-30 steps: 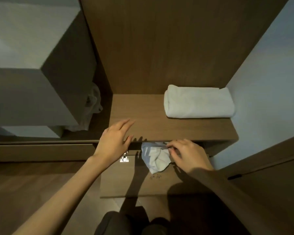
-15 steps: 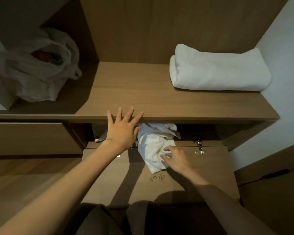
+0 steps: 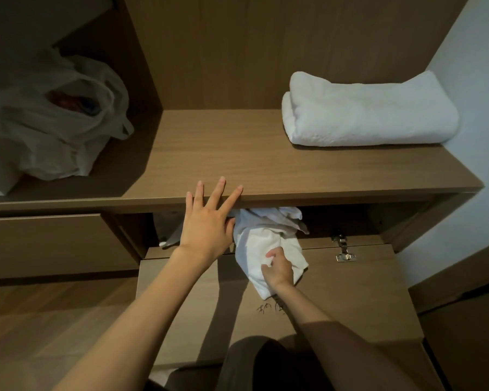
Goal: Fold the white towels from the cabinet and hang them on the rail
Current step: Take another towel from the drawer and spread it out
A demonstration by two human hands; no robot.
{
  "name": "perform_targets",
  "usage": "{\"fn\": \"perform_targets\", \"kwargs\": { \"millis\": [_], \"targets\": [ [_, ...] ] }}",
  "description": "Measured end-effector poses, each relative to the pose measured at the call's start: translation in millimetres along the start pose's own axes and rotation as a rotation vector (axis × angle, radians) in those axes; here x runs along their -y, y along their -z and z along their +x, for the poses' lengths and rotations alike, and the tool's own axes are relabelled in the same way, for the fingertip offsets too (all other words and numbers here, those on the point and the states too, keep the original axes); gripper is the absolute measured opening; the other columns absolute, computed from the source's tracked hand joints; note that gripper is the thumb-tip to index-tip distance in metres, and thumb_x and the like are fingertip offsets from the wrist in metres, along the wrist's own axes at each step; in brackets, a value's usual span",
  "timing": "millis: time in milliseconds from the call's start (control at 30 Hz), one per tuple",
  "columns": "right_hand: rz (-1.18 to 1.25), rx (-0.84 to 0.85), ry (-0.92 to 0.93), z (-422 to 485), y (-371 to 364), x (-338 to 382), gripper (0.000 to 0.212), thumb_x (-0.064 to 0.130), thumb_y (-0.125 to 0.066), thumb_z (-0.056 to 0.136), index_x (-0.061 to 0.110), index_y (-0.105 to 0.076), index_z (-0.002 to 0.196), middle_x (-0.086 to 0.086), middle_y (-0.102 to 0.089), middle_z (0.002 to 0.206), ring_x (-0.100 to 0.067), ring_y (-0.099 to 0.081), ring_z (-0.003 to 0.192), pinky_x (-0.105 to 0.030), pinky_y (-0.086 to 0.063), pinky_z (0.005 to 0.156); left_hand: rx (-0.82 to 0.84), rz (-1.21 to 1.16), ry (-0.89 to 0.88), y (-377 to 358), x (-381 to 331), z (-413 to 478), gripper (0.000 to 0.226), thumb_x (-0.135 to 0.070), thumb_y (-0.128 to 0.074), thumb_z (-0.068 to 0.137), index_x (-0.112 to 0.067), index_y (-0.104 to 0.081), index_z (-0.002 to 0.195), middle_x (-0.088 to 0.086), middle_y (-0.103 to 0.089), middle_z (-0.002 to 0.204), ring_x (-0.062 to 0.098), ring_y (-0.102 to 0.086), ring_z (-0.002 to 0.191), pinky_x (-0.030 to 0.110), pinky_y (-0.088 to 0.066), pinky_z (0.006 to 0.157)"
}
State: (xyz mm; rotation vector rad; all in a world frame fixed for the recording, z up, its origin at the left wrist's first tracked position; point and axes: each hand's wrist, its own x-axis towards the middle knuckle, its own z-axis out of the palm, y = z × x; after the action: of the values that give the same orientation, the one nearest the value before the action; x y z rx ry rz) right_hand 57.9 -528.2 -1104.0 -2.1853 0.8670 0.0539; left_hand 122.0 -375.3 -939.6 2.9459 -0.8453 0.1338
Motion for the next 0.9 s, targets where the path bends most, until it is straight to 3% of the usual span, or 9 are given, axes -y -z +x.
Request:
{"fn": "perform_targets", "kwargs": {
  "millis": [167, 267, 433, 600, 667, 767, 833, 900],
  "targets": [
    [-0.096, -0.006, 0.380, -21.3, 56.6, 8.6, 0.026, 0.009, -0.054, 0.090, 0.026, -0.041, 0.105, 0.004, -0.049, 0.110, -0.015, -0.051, 0.097, -0.023, -0.042, 0.069, -0.006, -0.010, 0.000, 1.2, 1.1, -1.8, 0.067, -0.041, -0.037, 0.099, -0.040, 0.005, 0.151, 0.000, 0.009, 0.161, 0.037, 0.009, 0.146, 0.049, 0.005, 0.117],
    [-0.119, -0.044, 0.570, -33.4, 105.9, 10.6, 0.028, 0.003, -0.053, 0.087, 0.025, -0.044, 0.102, 0.005, -0.047, 0.113, -0.010, -0.050, 0.096, -0.021, -0.040, 0.073, -0.008, -0.029, 0.011, 2.1, -1.3, -1.6, 0.069, -0.039, -0.041, 0.098, -0.040, 0.002, 0.151, 0.001, 0.005, 0.162, 0.038, 0.008, 0.146, 0.049, 0.005, 0.117],
    [-0.051, -0.213, 0.706, -57.8, 185.7, 40.0, 0.019, 0.000, -0.053, 0.086, 0.018, -0.051, 0.091, 0.007, -0.045, 0.096, -0.004, -0.048, 0.090, -0.015, -0.038, 0.070, 0.029, -0.083, 0.064, 4.8, -10.3, -2.3, 0.074, -0.041, -0.049, 0.095, -0.037, -0.002, 0.152, 0.005, 0.002, 0.162, 0.041, 0.007, 0.145, 0.054, 0.001, 0.118],
    [0.055, -0.297, 0.847, -73.4, 235.9, 79.1, 0.025, -0.010, -0.052, 0.080, 0.014, -0.057, 0.083, 0.005, -0.054, 0.089, -0.007, -0.049, 0.094, -0.014, -0.038, 0.079, 0.061, -0.477, -0.030, 8.0, -33.1, -7.0, 0.087, -0.046, -0.066, 0.085, -0.038, -0.011, 0.151, -0.006, -0.001, 0.161, 0.027, 0.006, 0.147, 0.054, 0.000, 0.116],
    [0.111, -0.316, 0.892, -78.3, 246.3, 87.6, 0.030, -0.012, -0.052, 0.078, 0.018, -0.057, 0.080, 0.013, -0.056, 0.086, -0.008, -0.050, 0.094, -0.014, -0.038, 0.078, 0.119, -0.669, -0.112, 10.8, -43.3, -11.2, 0.090, -0.046, -0.072, 0.080, -0.041, -0.015, 0.150, -0.012, -0.010, 0.159, 0.020, -0.001, 0.147, 0.050, -0.011, 0.117],
    [0.219, -0.297, 0.902, -84.6, 258.9, 98.6, 0.038, -0.011, -0.051, 0.076, 0.026, -0.057, 0.076, 0.015, -0.058, 0.082, -0.005, -0.053, 0.089, -0.012, -0.038, 0.077, 0.189, -0.912, -0.179, 14.2, -56.5, -16.6, 0.062, -0.041, -0.072, 0.082, -0.045, -0.038, 0.134, -0.025, -0.043, 0.136, 0.003, -0.037, 0.130, 0.027, -0.039, 0.100],
    [0.262, -0.271, 0.906, -87.2, 265.9, 102.7, 0.037, -0.013, -0.051, 0.076, 0.023, -0.058, 0.075, 0.010, -0.059, 0.081, -0.005, -0.055, 0.084, -0.013, -0.040, 0.075, 0.151, -0.955, -0.175, 15.2, -62.0, -18.0, 0.033, -0.036, -0.067, 0.087, -0.041, -0.053, 0.116, -0.025, -0.058, 0.112, -0.003, -0.055, 0.102, 0.020, -0.045, 0.082],
    [0.219, -0.289, 0.914, -87.0, 271.9, 101.2, 0.030, -0.014, -0.051, 0.076, 0.015, -0.060, 0.078, 0.003, -0.059, 0.084, -0.005, -0.056, 0.084, -0.012, -0.040, 0.075, 0.047, -0.987, -0.106, 18.0, -62.7, -16.4, 0.008, -0.030, -0.063, 0.091, -0.029, -0.064, 0.099, -0.018, -0.066, 0.091, -0.004, -0.059, 0.082, 0.021, -0.045, 0.069]
  ]
}}
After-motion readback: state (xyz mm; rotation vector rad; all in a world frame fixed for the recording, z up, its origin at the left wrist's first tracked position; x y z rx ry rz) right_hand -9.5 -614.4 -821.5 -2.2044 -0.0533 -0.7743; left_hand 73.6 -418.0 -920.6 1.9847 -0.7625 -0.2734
